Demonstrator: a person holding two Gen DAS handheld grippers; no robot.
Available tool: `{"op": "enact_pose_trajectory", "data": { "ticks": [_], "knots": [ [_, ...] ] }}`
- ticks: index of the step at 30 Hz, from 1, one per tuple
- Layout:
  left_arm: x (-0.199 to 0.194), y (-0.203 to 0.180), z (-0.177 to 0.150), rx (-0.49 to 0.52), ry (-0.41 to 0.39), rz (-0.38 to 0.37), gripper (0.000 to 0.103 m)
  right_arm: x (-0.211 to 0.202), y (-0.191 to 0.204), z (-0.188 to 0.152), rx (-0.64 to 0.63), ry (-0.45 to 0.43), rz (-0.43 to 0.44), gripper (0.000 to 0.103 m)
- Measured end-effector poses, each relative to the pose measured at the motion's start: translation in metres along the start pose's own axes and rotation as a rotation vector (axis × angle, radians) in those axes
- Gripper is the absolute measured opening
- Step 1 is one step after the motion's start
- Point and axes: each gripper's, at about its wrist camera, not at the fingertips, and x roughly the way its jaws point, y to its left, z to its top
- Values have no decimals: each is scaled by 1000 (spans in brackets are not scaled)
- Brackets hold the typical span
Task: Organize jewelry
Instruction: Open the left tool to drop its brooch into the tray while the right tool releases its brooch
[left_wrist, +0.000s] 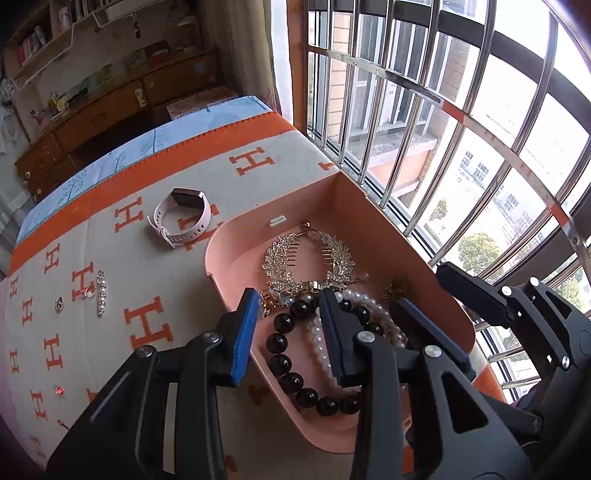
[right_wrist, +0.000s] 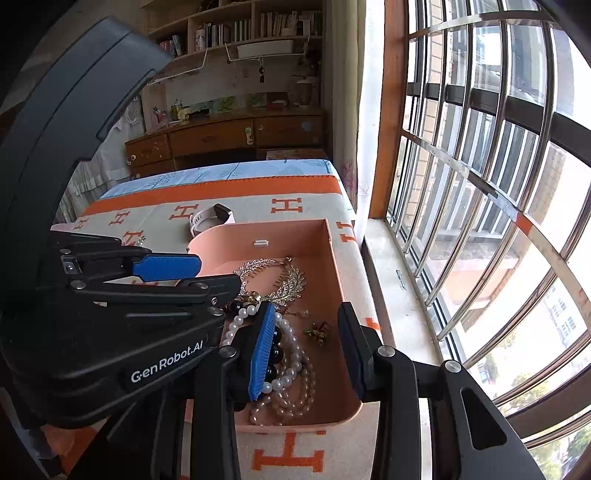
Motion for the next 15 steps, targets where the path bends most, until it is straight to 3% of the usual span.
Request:
{"op": "enact_pose_trajectory", "data": {
  "ticks": [9, 12, 15],
  "knots": [
    [-9, 15, -8, -46, 29, -86, 31, -9, 10, 1, -17, -12, 1, 36],
    [-19, 19, -12, -43, 16, -53, 35, -15, 14, 2, -23, -17, 1, 36],
    [-30, 28, -18, -63, 6, -66, 36, -21, 21, 3, -39, -25, -1, 36]
  ]
}}
